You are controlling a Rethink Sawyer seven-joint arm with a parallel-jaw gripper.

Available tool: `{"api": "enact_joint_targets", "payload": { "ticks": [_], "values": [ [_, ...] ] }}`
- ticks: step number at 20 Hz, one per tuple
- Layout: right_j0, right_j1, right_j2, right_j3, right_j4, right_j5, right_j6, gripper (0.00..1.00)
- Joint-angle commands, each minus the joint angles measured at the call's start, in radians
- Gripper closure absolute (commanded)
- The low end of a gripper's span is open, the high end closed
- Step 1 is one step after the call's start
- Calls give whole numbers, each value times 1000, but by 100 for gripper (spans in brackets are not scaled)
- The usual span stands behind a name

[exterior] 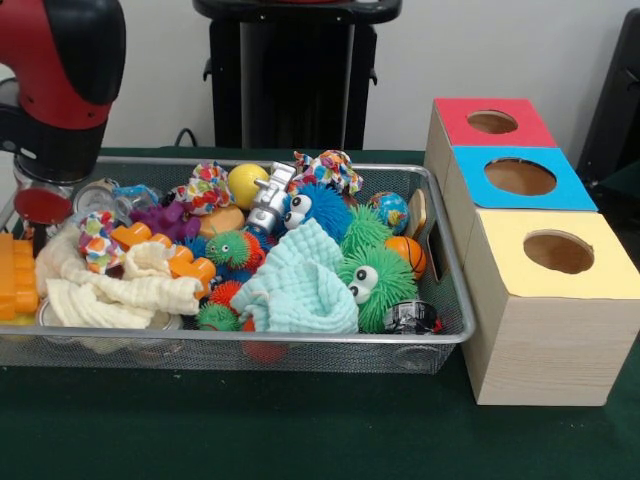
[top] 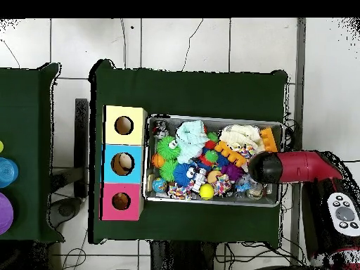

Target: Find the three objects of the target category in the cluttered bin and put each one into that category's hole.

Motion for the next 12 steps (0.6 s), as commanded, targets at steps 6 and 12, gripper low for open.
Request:
{"api": "enact_joint_targets", "payload": {
  "ticks": [6, 12],
  "values": [
    [-133, 118, -110, -33, -49, 80, 23, 100],
    [-124, 114, -126, -29, -42, 84, 49, 100]
  ]
}}
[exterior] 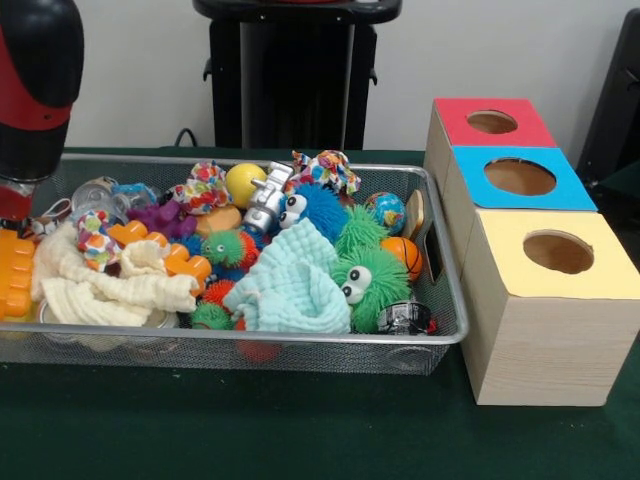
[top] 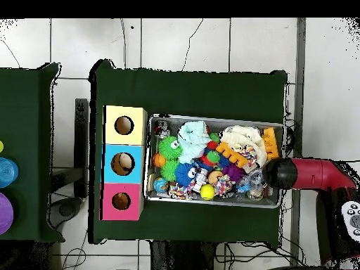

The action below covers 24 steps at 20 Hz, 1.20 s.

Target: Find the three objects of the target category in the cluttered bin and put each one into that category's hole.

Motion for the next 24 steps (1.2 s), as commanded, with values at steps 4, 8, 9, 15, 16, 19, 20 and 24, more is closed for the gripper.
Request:
{"api": "enact_joint_targets", "payload": {
  "ticks": [4, 8, 9, 15, 16, 19, 20, 24],
  "values": [
    [-39, 60, -119, 20, -61, 105, 57, 100],
    [-39, 56, -115, 39, -62, 104, 39, 100],
    [-38, 56, -116, 40, -61, 105, 40, 100],
    [-58, 43, -92, 71, -48, 92, 5, 0],
    [-64, 42, -85, 74, -40, 93, -2, 0],
    [-85, 31, -62, 97, -18, 104, -47, 0],
    [-87, 28, -60, 103, -10, 108, -44, 0],
    [-98, 28, -45, 107, -4, 120, -89, 0]
  ]
}}
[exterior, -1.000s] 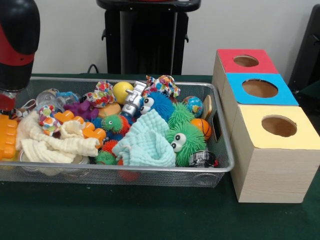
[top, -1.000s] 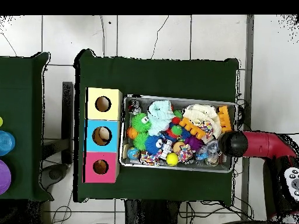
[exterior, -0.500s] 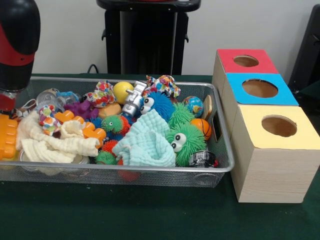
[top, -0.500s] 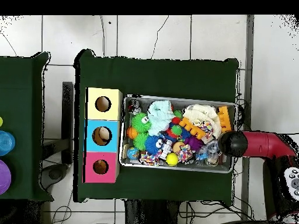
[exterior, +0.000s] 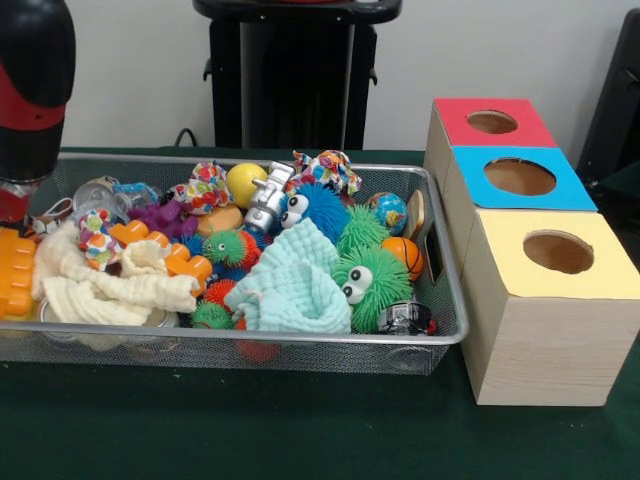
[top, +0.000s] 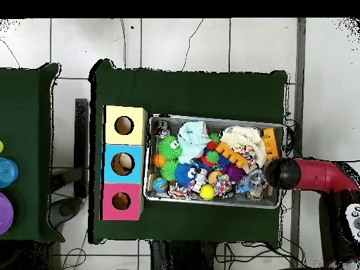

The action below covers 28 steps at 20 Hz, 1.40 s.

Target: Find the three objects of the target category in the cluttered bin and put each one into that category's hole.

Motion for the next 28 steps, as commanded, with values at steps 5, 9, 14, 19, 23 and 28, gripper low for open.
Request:
{"api": "enact_joint_targets", "payload": {
  "ticks": [5, 9, 14, 19, 23, 28],
  "values": [
    [-76, 27, -56, 102, -44, 140, -104, 0],
    [-82, 25, -49, 111, -46, 144, -128, 0],
    [-82, -8, -43, 157, -37, 166, -154, 0],
    [-98, -20, -21, 189, -36, 143, -158, 0],
    [-116, -36, 2, 226, -34, 135, -191, 0],
    [-141, -40, 31, 253, -38, 101, -190, 0]
  ]
}}
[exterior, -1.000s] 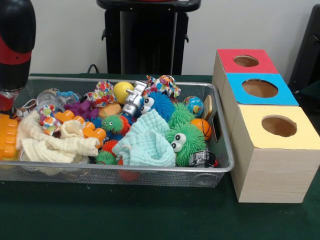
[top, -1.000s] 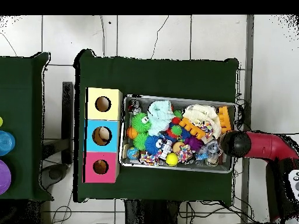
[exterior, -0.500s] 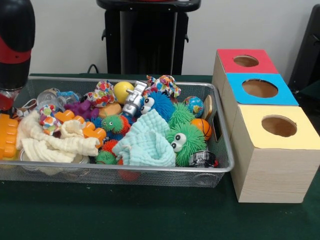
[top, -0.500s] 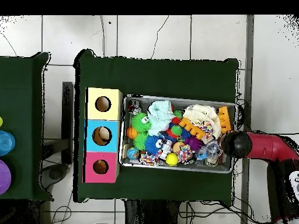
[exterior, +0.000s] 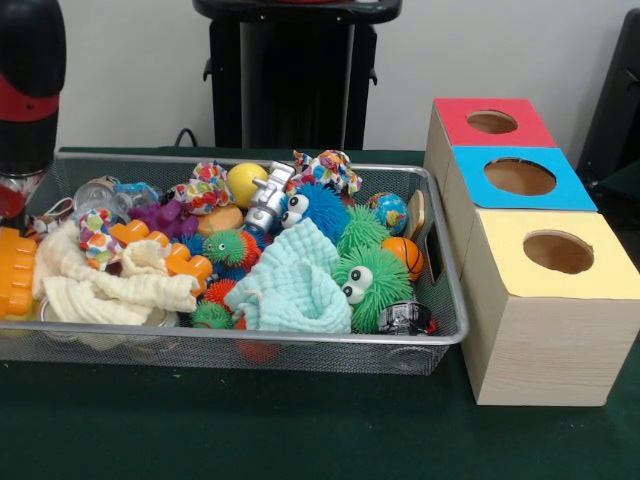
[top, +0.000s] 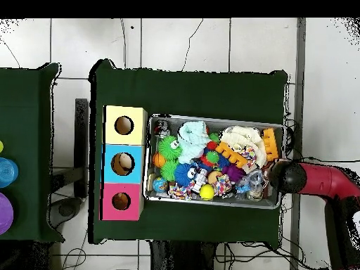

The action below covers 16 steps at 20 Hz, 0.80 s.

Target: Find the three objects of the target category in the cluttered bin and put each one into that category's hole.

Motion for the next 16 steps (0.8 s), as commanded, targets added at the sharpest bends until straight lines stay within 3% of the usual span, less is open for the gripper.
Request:
{"api": "enact_joint_targets", "payload": {
  "ticks": [1, 16],
  "values": [
    [-79, -18, -17, 206, -51, 134, -189, 0],
    [-116, -34, 23, 264, -43, 112, -178, 0]
  ]
}}
